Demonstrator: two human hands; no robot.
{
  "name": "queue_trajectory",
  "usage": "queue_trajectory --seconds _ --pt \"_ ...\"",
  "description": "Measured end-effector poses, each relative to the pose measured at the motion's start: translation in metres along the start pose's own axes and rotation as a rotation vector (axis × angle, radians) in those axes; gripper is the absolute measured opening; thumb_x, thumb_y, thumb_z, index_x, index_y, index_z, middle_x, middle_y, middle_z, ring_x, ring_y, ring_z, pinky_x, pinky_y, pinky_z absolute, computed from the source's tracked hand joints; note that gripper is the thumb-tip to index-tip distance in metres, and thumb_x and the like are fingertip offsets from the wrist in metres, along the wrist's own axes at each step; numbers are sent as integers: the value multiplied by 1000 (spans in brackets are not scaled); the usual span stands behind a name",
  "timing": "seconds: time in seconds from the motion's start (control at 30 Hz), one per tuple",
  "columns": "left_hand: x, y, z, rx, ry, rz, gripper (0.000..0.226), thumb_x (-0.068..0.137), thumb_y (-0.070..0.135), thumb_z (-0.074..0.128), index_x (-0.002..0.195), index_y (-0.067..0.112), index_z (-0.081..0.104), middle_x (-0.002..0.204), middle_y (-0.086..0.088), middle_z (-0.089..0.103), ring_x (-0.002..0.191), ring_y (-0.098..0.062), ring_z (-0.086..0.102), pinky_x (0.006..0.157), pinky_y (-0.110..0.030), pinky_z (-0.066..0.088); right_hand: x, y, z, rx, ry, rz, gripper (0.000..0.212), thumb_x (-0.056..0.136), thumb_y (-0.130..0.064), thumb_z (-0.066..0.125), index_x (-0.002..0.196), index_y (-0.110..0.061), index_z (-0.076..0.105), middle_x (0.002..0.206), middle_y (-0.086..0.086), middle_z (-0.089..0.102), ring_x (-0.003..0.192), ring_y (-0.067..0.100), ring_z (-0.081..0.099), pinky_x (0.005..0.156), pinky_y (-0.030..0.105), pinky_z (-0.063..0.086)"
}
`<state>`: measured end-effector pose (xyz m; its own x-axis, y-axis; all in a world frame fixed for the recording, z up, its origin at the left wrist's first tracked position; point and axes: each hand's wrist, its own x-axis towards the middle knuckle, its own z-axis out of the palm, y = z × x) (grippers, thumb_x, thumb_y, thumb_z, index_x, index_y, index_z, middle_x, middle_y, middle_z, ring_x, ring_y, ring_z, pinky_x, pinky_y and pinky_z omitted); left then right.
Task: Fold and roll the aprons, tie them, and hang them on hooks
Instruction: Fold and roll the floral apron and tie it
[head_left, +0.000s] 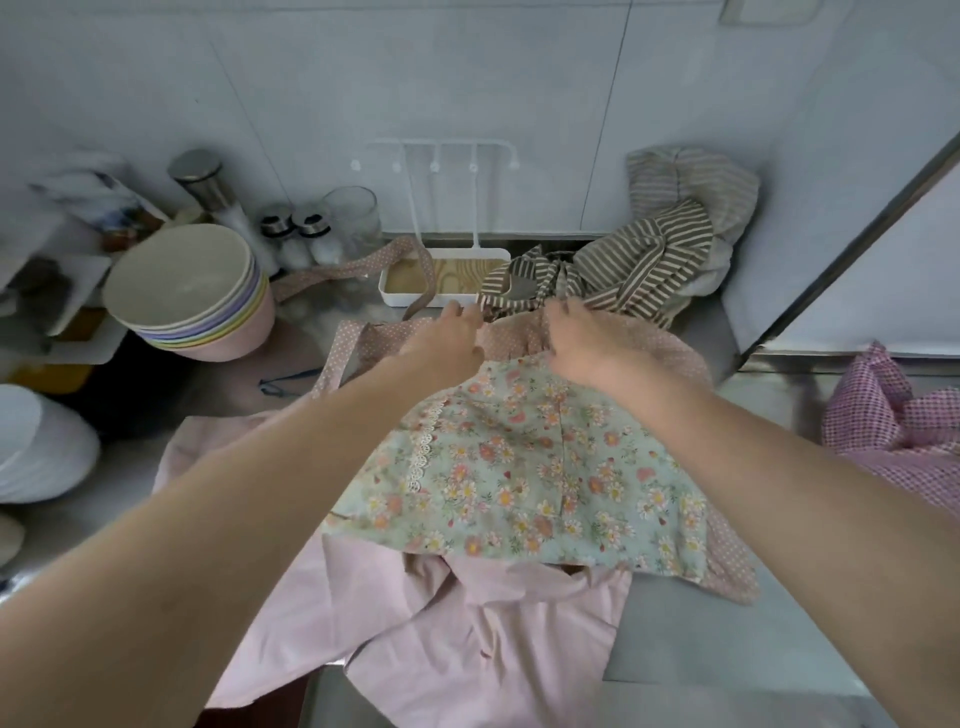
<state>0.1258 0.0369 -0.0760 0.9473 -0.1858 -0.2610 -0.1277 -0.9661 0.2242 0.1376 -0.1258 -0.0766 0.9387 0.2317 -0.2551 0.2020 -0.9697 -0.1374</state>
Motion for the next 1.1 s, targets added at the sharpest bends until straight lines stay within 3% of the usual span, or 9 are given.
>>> queue_trajectory --seconds 0.13,0.2,0.3,0.37,0.43,0.53,0.9,1.0,1.1 --pt "-60 -3 17 156 -13 -23 42 98 26 39 135 6 33 140 -15 34 125 -35 42 98 -44 38 -43 -49 18 -13 -228 -206 43 98 -24 41 138 -10 39 149 11 25 128 31 40 103 43 40" --pt "-91 -7 34 253 -26 -25 44 97 33 40 135 11 34 138 -11 37 129 -34 36 102 -48 33 -65 -66 36 -25 -359 -156 44 99 -31 34 140 -14 36 152 9 20 138 35 22 111 50 27" --pt "-118 -19 61 266 -61 -35 48 98 42 33 141 22 28 143 -7 32 130 -33 31 101 -52 30 -85 -75 59 -72 -406 19 52 101 -34 27 149 -28 9 158 9 0 140 45 6 111 61 16" --pt "-125 -30 78 233 -204 -53 52 98 49 24 146 32 16 153 -2 14 139 -36 15 104 -57 25 -98 -78 68 -60 -467 79 61 99 -47 23 146 -40 -15 157 7 -15 139 50 -4 107 70 11" --pt "-125 -38 91 249 -387 -47 57 96 55 19 147 40 -1 157 3 -10 142 -40 -8 108 -65 15 -103 -78 80 -53 -493 111 64 96 -55 22 142 -44 -21 154 5 -26 138 50 -12 104 73 11" --pt "-120 -42 97 210 -529 -92 64 93 63 20 145 44 -12 153 7 -27 140 -40 -21 107 -70 2 -98 -77 101 -85 -491 124 65 95 -58 20 142 -43 -23 150 6 -35 136 52 -18 104 74 9" --pt "-81 -70 87 300 -514 -186 73 90 66 30 143 47 -15 152 2 -31 140 -40 -21 106 -71 0 -43 -87 110 -56 -440 68 73 91 -63 28 143 -43 -19 151 2 -33 136 52 -16 103 72 18" --pt "-69 -75 81 393 -475 -279 68 96 51 35 145 43 -12 154 1 -26 140 -43 -17 106 -69 -2 -24 -87 100 88 -443 -5 75 93 -56 37 146 -40 -13 152 0 -31 139 45 -18 110 66 13" --pt "-67 -67 78 472 -356 -186 67 96 33 44 150 31 5 157 -2 -12 142 -43 -5 108 -66 1 -22 -72 82 170 -491 -61 78 92 -52 46 148 -37 -6 154 -2 -28 142 38 -17 114 61 7"
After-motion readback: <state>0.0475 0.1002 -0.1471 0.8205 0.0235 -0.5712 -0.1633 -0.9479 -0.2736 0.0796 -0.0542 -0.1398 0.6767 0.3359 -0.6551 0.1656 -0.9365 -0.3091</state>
